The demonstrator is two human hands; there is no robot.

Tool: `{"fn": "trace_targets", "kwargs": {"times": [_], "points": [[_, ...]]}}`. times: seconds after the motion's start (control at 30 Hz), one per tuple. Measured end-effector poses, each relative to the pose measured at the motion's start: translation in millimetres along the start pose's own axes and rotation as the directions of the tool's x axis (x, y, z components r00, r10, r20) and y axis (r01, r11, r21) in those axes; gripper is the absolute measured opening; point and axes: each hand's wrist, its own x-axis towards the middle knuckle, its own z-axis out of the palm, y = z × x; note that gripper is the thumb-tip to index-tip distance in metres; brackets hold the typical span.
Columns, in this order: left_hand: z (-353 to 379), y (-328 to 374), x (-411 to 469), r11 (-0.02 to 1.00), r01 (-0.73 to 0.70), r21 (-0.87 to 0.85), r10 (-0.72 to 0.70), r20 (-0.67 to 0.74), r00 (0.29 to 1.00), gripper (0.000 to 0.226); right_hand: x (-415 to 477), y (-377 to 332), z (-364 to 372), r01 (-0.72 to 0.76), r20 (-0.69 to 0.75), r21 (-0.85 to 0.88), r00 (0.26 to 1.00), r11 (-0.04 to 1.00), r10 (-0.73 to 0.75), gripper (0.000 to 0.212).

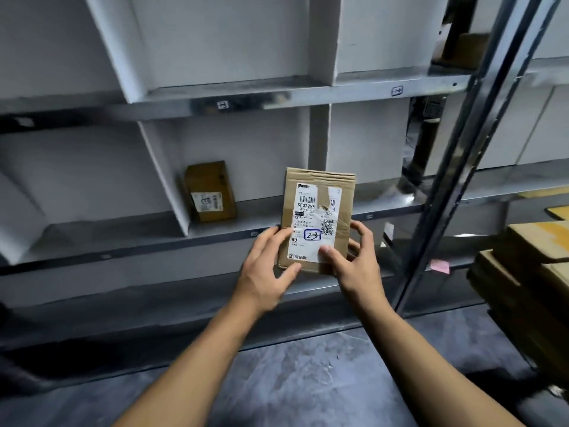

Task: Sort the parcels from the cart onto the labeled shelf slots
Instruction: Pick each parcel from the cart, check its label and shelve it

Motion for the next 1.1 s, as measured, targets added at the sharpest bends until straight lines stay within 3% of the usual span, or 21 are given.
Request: {"fn": "trace_targets", "kwargs": {"times": [0.2,0.33,0.67,0.9,1.1], "points": [[-30,-21,20,0.998,0.041,0.051,-0.040,-0.006,0.999,0.059,30,7,36,-0.045,0.049,0.082,0.998,0.996,0.041,0.059],[-45,-41,35,0.966,0.136,0.221,-0.138,-0.010,0.990,0.051,53,15,49,-0.055,0.067,0.075,0.997,0.996,0.050,0.058],[-58,-99,89,0.737,0.110,0.667,-0.346,0.233,0.909,0.057,131,36,74,0.034,0.067,-0.074,0.997,0.997,-0.029,0.059],[-42,-136,143,0.729,0.185,0.659,-0.424,0.222,0.878,0.056,209,66,106,0.017,0.104,-0.056,0.994,0.998,-0.011,0.061],[-20,-164,192,0.739,0.251,0.624,-0.458,0.193,0.868,0.053,276,101,131,0.004,0.156,-0.179,0.988,0.984,0.025,0.066]]}}
